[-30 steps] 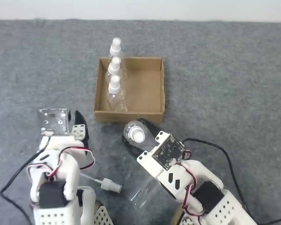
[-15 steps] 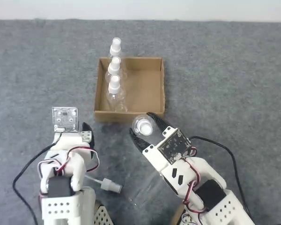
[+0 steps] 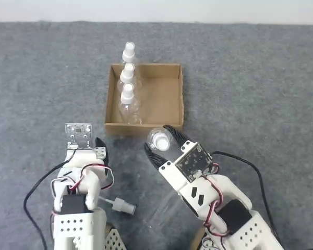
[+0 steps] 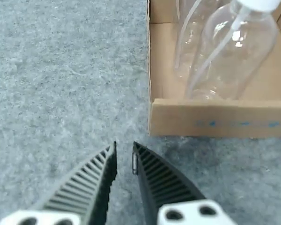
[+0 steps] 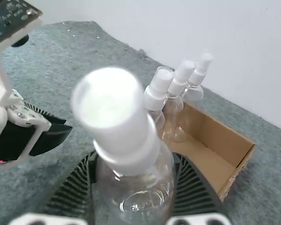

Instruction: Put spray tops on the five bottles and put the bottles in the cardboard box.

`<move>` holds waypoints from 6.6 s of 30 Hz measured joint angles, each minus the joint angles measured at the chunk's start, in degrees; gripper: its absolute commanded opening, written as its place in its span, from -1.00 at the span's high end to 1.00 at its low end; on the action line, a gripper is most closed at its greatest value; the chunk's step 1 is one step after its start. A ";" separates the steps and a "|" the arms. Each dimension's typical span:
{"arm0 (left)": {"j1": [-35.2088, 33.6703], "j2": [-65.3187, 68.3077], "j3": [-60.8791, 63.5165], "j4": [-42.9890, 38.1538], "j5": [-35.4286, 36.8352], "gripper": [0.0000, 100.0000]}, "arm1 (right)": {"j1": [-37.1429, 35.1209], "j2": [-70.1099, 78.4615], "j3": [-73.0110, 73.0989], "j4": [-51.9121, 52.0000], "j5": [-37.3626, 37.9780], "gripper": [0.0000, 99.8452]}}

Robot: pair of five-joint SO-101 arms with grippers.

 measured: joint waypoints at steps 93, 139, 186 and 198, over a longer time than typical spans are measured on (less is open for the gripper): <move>0.00 0.00 0.00 7.03 0.18 0.90 | 14.51 59.96 -51.25 -4.22 -3.34 0.99; 0.09 0.00 0.00 7.03 0.18 0.90 | 17.67 110.77 -68.84 -30.33 -9.23 0.99; 0.09 0.00 0.00 7.03 0.18 0.90 | 18.99 114.46 -70.77 -24.79 -9.67 0.43; 0.09 0.00 0.00 7.03 0.18 0.90 | 19.08 111.65 -70.77 -16.18 -9.67 0.44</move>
